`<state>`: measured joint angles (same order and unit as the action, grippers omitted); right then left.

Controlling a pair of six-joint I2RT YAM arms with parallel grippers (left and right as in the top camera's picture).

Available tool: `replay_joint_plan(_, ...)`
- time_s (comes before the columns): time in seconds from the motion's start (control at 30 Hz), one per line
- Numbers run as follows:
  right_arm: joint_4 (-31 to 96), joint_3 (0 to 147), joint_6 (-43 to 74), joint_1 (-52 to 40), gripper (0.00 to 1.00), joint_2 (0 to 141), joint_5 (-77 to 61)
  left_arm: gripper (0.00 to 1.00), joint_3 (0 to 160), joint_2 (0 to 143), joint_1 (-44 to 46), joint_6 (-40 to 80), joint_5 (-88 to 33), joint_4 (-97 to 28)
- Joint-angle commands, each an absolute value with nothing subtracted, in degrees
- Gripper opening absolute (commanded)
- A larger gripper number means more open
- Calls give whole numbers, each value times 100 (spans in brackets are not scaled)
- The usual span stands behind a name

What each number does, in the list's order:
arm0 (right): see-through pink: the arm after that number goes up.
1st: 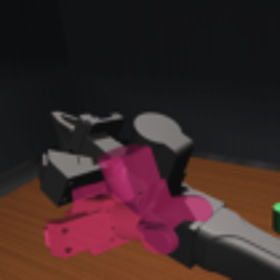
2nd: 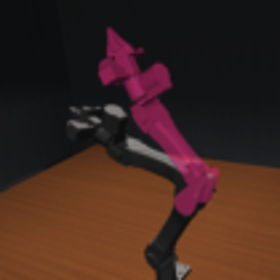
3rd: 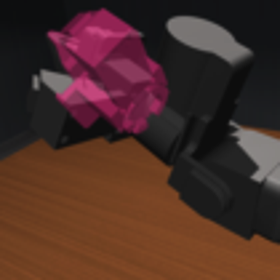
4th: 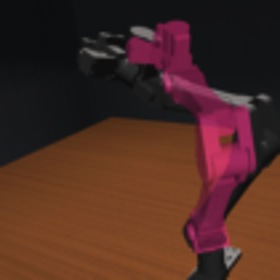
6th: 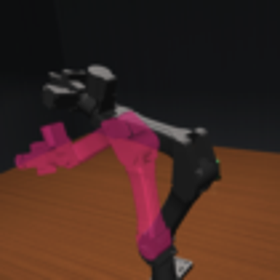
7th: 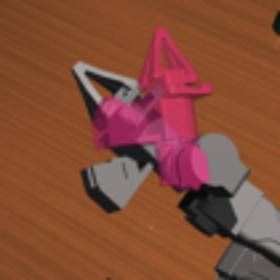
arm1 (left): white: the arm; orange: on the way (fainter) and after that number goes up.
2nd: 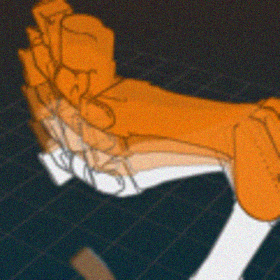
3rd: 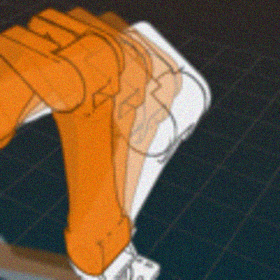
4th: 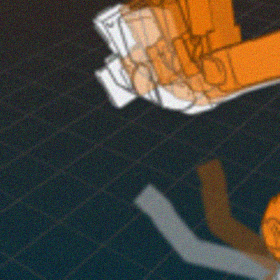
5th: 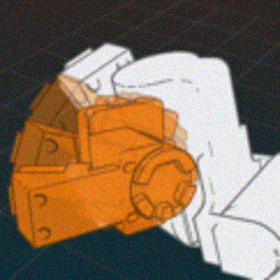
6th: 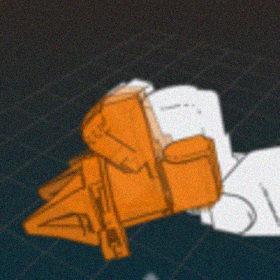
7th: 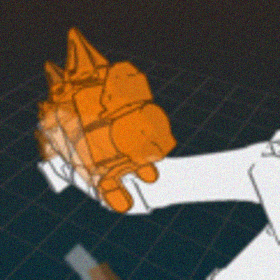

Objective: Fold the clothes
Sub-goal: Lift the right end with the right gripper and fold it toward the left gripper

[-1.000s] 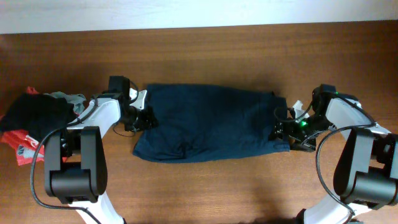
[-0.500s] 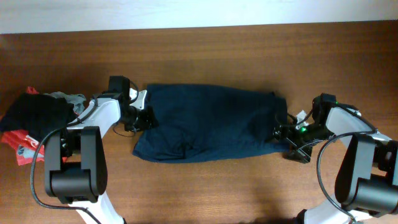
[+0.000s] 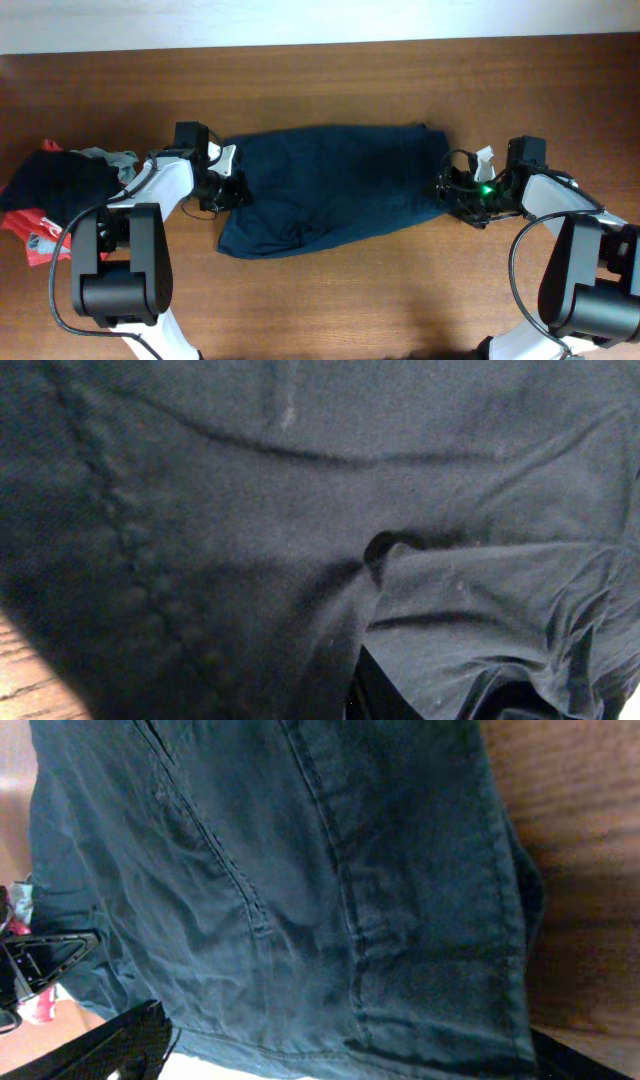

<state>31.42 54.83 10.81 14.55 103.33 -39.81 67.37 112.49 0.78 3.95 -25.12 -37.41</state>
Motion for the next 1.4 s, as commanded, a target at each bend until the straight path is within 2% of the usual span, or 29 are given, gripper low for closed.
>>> replay_joint_plan(0.0,2856,5290,956,1422,98,10652,-3094,11,6613,11406,25,340,-1905,-3841)
replay_joint_plan(0.1,2751,5290,956,1422,97,10674,-3107,4,6613,11406,25,340,-1903,-3837)
replay_joint_plan(0.17,2602,5290,956,1422,92,10761,-3111,2,6613,11406,25,340,-1903,-3826)
replay_joint_plan(0.3,2147,5290,1000,1422,90,11187,-3288,2,6613,11406,25,340,-1900,-3822)
replay_joint_plan(0.4,1627,5293,998,1422,88,11638,-4021,2,6613,11406,25,340,-1900,-3822)
replay_joint_plan(0.53,1428,5293,982,1417,83,11977,-4348,2,6613,11406,25,340,-1900,-3820)
replay_joint_plan(0.6,1404,5293,947,1417,77,11981,-4353,2,6613,11406,25,340,-1900,-3822)
replay_joint_plan(0.77,1262,5293,950,1417,49,11981,-4331,2,6613,11406,25,340,-1898,-3822)
replay_joint_plan(0.8,1221,5293,950,1417,31,11981,-4327,2,6613,11406,25,340,-1900,-3822)
replay_joint_plan(0.83,1214,5293,950,1417,19,11981,-4327,2,6613,11406,25,340,-1898,-3822)
replay_joint_plan(0.87,1216,5293,952,1424,4,11981,-4278,2,6613,11406,25,340,-1898,-3824)
replay_joint_plan(1.0,1503,5334,950,1612,4,11915,-3885,2,6622,11397,25,340,-1905,-3861)
replay_joint_plan(1.03,1697,5371,893,1741,4,11856,-3732,14,6652,11384,25,342,-1935,-3922)
replay_joint_plan(1.07,1835,5404,751,1841,4,11808,-3675,33,6685,11373,25,340,-1997,-3975)
replay_joint_plan(1.17,2359,5596,469,2252,4,11590,-3369,80,6893,11249,25,342,-2239,-4219)
replay_joint_plan(1.37,3249,6084,12,2676,4,10962,-3225,82,7050,10790,19,342,-2314,-4313)
